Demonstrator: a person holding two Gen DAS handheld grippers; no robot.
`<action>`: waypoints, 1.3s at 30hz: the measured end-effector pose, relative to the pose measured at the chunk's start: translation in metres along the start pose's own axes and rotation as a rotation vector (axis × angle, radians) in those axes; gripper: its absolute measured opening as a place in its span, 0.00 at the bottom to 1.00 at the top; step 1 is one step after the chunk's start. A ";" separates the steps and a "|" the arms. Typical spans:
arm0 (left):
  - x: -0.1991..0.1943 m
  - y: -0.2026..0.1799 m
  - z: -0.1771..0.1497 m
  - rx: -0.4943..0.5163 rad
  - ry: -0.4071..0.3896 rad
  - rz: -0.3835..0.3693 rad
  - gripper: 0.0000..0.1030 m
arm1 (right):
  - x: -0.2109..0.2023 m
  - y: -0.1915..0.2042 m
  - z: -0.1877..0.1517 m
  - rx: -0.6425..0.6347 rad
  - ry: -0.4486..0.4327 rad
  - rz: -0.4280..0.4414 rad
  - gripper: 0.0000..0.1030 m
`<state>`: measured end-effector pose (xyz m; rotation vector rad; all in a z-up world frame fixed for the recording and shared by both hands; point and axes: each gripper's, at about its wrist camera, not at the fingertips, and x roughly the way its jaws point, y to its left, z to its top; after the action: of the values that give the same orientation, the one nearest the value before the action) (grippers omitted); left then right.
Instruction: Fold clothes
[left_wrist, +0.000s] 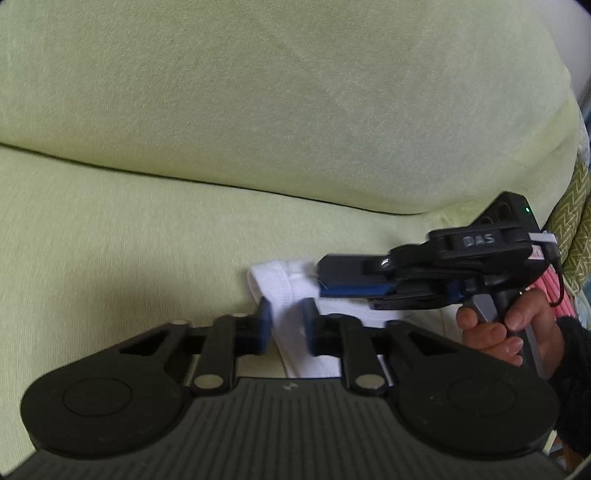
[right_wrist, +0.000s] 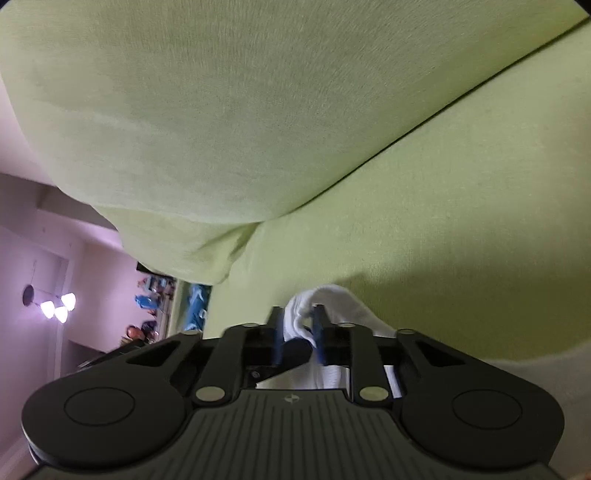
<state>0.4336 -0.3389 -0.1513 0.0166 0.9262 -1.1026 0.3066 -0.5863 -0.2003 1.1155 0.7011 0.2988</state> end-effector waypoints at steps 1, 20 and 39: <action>0.000 0.001 0.001 0.002 -0.003 -0.003 0.07 | 0.002 0.003 0.001 -0.021 -0.007 -0.020 0.04; 0.037 0.004 0.029 0.097 0.005 0.054 0.08 | 0.023 0.004 0.030 -0.141 -0.082 -0.197 0.08; -0.023 -0.008 0.009 0.078 -0.004 0.012 0.42 | 0.019 0.022 0.000 -0.120 -0.068 -0.102 0.37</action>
<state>0.4303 -0.3297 -0.1268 0.0838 0.8786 -1.1267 0.3238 -0.5662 -0.1873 0.9681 0.6688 0.2123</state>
